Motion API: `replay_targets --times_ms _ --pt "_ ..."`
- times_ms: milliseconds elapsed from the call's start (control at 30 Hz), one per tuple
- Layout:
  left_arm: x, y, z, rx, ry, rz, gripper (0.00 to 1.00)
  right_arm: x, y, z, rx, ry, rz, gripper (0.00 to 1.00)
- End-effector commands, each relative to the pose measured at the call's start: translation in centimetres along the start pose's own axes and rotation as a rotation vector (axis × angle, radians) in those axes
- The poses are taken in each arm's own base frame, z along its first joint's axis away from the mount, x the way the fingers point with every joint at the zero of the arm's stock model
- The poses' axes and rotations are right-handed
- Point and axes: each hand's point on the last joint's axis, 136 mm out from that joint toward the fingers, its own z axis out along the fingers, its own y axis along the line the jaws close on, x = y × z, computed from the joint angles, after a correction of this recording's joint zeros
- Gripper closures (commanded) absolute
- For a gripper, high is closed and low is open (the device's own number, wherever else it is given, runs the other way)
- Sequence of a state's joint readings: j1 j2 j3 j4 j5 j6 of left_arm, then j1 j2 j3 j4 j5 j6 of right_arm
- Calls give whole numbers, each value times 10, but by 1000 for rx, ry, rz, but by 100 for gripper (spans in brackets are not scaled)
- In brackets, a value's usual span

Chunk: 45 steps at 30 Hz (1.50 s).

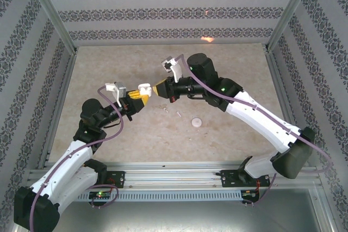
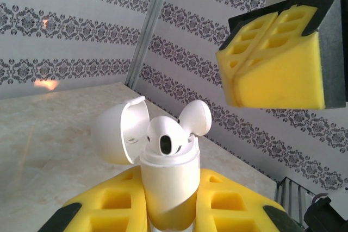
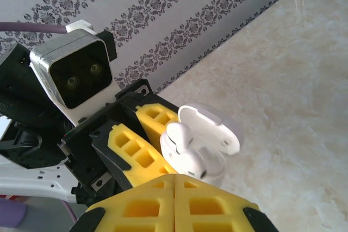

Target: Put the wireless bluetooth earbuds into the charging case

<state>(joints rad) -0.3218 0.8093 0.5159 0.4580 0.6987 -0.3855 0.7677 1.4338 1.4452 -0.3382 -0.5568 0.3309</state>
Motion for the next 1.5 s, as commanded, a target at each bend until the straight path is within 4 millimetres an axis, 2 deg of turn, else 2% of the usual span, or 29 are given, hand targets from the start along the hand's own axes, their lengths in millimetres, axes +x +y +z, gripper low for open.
replay_targets --times_ms 0,367,500,767,1133,1467 --pt "-27 -17 5 59 -43 67 100 -6 -5 6 -2 25 9 94" --pt "-24 -13 3 53 -92 47 100 1 -17 21 -10 56 55 95" --pt "-24 -14 3 59 -91 50 100 3 -15 18 -11 56 47 95" --pt "-27 -20 3 82 -77 60 100 7 -28 6 25 46 73 95" --pt "-26 -20 3 85 -81 59 100 0 -16 7 -50 47 79 94" --pt "-30 -20 7 89 -72 83 100 7 -24 -17 26 21 98 94"
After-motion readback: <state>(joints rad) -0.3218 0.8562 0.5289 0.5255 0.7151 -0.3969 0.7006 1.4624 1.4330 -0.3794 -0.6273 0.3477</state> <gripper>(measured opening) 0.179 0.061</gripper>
